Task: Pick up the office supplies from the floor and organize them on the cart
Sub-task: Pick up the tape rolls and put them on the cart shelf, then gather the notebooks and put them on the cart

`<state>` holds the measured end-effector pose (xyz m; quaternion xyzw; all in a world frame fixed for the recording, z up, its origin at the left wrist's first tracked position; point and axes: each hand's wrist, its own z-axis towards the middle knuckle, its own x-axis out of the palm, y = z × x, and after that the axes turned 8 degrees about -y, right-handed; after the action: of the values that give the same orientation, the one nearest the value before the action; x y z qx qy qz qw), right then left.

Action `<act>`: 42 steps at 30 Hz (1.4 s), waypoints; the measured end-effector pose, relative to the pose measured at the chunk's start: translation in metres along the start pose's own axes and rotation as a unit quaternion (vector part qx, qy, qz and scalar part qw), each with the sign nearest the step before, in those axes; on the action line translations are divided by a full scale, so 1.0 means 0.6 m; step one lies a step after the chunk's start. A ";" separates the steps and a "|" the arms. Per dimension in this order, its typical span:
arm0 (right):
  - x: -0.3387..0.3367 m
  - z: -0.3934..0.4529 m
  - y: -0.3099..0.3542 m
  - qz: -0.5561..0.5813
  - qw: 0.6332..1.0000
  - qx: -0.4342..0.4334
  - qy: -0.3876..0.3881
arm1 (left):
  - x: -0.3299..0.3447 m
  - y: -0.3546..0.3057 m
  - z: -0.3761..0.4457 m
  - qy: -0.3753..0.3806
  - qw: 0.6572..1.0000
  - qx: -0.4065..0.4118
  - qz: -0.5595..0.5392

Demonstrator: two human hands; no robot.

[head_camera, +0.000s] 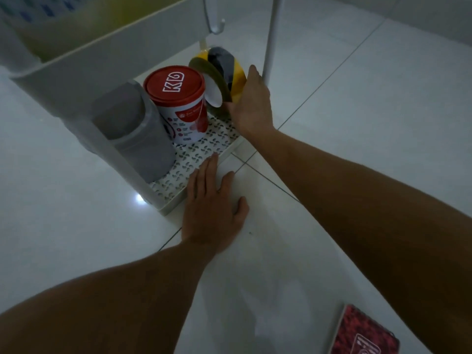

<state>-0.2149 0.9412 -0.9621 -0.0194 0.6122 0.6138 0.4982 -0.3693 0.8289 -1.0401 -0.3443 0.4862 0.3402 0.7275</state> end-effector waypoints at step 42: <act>-0.973 -0.561 -0.436 -0.154 0.977 0.149 0.006 | -0.186 -0.452 -0.232 0.328 0.908 0.181 0.187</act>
<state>0.0476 0.2744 -0.8678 -0.0429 0.6894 0.4317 0.5800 -0.2431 0.5509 -0.9295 -0.2018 0.8064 0.2442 0.4993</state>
